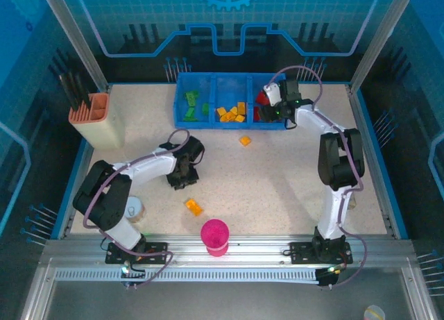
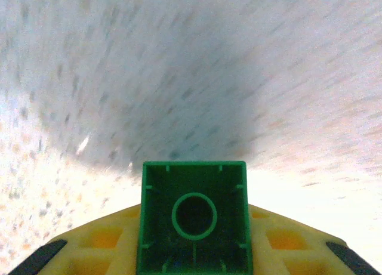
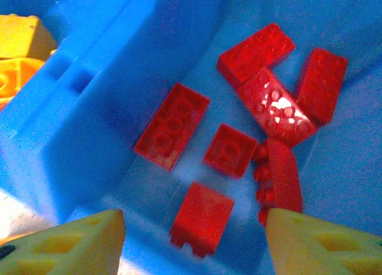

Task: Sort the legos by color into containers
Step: Pick up the lego from the middle-left of the table, then place the lego in the container.

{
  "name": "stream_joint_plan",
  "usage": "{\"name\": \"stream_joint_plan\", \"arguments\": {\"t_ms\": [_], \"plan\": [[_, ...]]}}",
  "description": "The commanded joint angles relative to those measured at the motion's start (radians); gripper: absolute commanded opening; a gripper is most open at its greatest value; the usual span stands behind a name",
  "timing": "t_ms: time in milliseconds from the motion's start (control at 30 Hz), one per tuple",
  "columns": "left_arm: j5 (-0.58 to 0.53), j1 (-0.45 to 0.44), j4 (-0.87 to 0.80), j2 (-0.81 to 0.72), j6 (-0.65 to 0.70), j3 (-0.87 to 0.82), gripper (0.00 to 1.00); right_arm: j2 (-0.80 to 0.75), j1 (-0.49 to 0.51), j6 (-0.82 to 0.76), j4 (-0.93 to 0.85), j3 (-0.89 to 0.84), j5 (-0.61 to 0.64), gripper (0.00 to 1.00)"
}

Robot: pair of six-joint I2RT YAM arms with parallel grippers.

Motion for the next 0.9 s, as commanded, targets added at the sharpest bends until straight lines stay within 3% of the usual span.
{"name": "stream_joint_plan", "arguments": {"t_ms": [0,200,433,867], "plan": [[-0.1,0.033,0.002,-0.011,0.152,0.135,0.29,-0.115,0.012,0.039,0.019,-0.098,-0.031,0.65],[-0.122,0.132,0.093,0.056,0.328,0.346,0.29,-0.213,0.095,0.108,0.026,-0.248,-0.047,0.65],[-0.13,0.184,0.15,0.286,0.441,0.616,0.29,-0.202,0.182,0.143,0.053,-0.302,-0.047,0.67],[-0.125,0.242,0.318,0.554,0.403,0.796,0.3,-0.039,0.21,0.134,-0.028,-0.16,-0.005,0.7]]}}
